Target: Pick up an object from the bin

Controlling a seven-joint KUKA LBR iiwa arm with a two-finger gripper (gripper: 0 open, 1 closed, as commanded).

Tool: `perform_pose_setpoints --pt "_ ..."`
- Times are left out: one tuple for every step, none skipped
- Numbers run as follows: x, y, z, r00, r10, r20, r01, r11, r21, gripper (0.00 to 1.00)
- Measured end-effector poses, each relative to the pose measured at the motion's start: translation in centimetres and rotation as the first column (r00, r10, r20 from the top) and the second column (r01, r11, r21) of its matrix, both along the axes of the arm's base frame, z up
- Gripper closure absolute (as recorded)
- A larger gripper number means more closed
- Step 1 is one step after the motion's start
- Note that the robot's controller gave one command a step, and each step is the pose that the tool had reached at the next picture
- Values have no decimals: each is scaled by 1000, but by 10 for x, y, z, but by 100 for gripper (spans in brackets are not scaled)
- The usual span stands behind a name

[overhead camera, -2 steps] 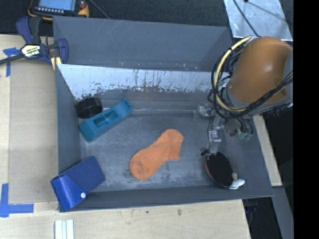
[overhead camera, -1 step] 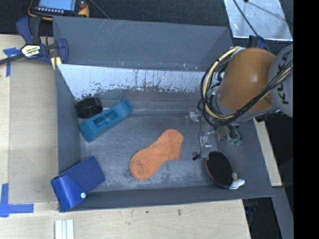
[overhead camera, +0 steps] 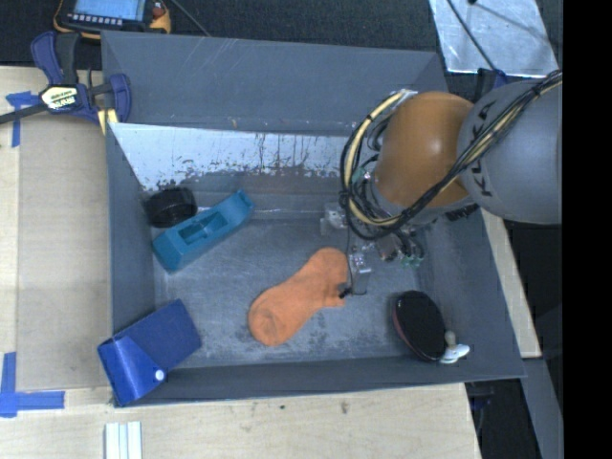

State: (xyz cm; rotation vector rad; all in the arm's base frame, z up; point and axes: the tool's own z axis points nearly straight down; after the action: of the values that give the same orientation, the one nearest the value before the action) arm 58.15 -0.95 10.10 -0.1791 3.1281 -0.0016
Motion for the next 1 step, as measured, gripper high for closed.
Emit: perform_pose_setpoints --pt "-26 1 -30 984 178 -3 -178 984 0 100"
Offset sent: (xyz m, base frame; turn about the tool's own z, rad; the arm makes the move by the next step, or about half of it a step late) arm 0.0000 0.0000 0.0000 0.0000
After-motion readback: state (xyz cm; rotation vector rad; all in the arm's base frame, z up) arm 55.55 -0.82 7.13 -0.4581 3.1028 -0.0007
